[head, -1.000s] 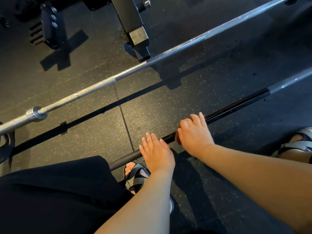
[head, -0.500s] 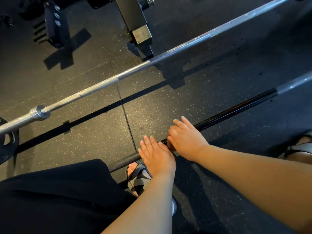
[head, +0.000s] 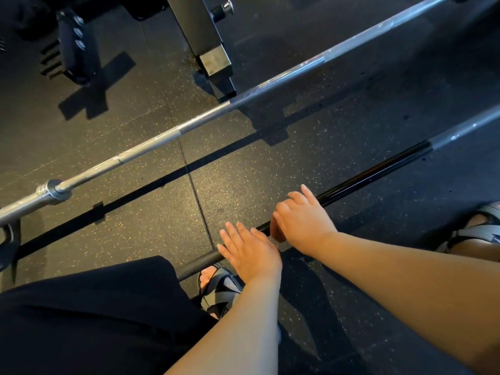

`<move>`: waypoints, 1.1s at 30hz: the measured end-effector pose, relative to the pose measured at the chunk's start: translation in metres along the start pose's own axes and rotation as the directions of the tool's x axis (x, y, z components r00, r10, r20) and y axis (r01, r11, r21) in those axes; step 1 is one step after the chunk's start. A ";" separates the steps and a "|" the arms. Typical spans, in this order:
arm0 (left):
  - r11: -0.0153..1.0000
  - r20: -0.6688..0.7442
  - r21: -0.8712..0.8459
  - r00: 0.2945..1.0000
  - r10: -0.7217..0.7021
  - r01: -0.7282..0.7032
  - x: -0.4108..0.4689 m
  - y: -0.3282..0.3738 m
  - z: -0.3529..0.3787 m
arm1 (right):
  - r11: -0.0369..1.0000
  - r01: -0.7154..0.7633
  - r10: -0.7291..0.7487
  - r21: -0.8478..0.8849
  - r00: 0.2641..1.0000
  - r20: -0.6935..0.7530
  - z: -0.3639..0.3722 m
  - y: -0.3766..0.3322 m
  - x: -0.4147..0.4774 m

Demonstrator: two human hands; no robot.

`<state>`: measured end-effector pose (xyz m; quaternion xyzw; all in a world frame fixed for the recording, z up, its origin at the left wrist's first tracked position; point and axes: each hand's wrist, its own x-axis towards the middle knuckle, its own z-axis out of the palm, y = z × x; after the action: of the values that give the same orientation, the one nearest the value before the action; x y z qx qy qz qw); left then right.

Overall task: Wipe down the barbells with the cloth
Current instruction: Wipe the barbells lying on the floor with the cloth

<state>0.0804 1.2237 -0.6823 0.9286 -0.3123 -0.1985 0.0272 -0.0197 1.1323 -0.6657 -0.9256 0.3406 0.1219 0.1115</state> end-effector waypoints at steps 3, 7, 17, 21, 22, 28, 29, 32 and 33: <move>1.000 0.006 0.006 1.000 -0.013 0.013 0.000 0.000 0.001 | 0.997 0.069 -0.069 0.023 0.998 0.003 0.003 -0.013 0.006; 1.000 0.012 0.002 1.000 -0.009 0.009 -0.001 0.002 -0.001 | 0.991 0.122 -0.119 0.054 0.991 -0.060 0.009 0.003 0.009; 0.997 0.013 0.013 0.997 0.073 -0.073 -0.007 0.026 0.007 | 0.999 -0.036 0.036 0.003 0.987 -0.159 0.018 0.043 -0.010; 0.997 0.040 0.010 0.997 0.070 -0.070 -0.008 0.035 0.006 | 0.993 0.102 -0.113 -0.065 0.972 -0.205 0.019 0.060 -0.008; 0.997 0.045 0.009 0.996 0.077 -0.077 -0.009 0.038 0.006 | 0.994 0.097 -0.104 -0.042 0.976 -0.191 0.017 0.067 -0.009; 0.994 0.046 0.015 0.993 0.109 -0.109 -0.015 0.056 0.012 | 0.988 -0.113 0.106 -0.104 0.992 -0.070 0.006 0.099 -0.029; 0.994 0.040 0.023 0.994 0.106 -0.107 -0.015 0.058 0.013 | 0.984 -0.145 0.139 -0.099 0.988 -0.065 0.006 0.097 -0.033; 0.981 0.041 0.070 0.983 0.179 -0.182 -0.020 0.066 0.015 | 0.979 -0.190 0.181 -0.074 0.977 -0.113 0.012 0.085 -0.040; 0.969 0.051 0.077 0.971 0.233 -0.237 -0.023 0.071 0.016 | 0.981 -0.191 0.183 -0.045 0.973 -0.139 0.014 0.083 -0.040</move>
<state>0.0172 1.1811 -0.6764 0.8811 -0.4284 -0.2002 0.0057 -0.1065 1.0989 -0.6773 -0.8983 0.4294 0.0789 0.0495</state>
